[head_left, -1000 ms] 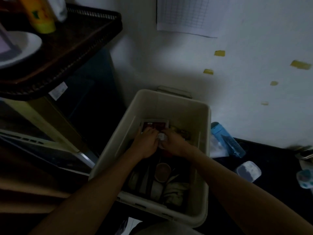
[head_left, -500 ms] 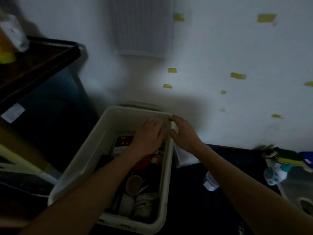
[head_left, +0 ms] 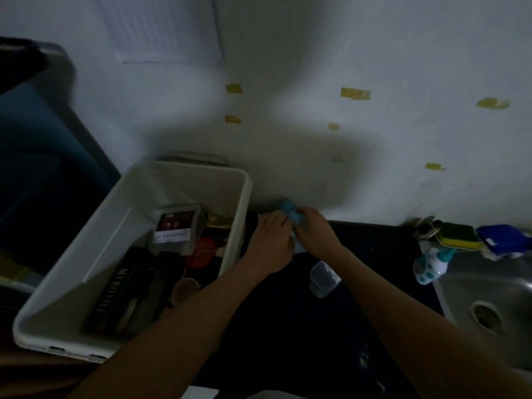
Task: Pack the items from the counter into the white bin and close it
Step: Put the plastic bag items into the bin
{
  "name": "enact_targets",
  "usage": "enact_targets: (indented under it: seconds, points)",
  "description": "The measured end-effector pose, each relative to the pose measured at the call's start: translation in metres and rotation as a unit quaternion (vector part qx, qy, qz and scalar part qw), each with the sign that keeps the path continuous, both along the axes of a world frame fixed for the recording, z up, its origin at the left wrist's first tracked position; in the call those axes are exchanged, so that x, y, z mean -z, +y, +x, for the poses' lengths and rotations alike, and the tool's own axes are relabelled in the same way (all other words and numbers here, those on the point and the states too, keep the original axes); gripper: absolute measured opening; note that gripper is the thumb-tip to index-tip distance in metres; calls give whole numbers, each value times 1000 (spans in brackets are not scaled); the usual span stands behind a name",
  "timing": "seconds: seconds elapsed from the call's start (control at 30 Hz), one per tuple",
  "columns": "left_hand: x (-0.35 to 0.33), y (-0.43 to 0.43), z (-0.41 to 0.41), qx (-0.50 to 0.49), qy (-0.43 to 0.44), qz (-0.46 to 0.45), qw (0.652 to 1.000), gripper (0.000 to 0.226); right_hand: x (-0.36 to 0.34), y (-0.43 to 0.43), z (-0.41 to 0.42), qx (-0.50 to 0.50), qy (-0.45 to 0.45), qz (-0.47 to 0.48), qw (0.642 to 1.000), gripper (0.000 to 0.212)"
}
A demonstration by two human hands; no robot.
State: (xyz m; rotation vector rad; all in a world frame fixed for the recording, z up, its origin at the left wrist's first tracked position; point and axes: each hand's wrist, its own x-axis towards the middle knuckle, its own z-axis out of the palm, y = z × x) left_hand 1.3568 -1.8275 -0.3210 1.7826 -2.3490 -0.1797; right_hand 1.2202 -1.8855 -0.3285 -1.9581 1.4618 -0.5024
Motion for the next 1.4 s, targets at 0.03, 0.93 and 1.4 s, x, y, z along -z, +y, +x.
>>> enact_targets:
  seconds: [0.03,0.93,1.4]
  points:
    - [7,-1,-4,5,-29,8,1000,45,6,0,-4,-5,2,10,1000,41]
    - [137,-50,10,-24,-233,179,956,56,111,-30,-20,-144,123,79,979,49]
    - [92,-43,-10,-32,-208,132,969,48,104,-29,-45,-137,73,70,985,46]
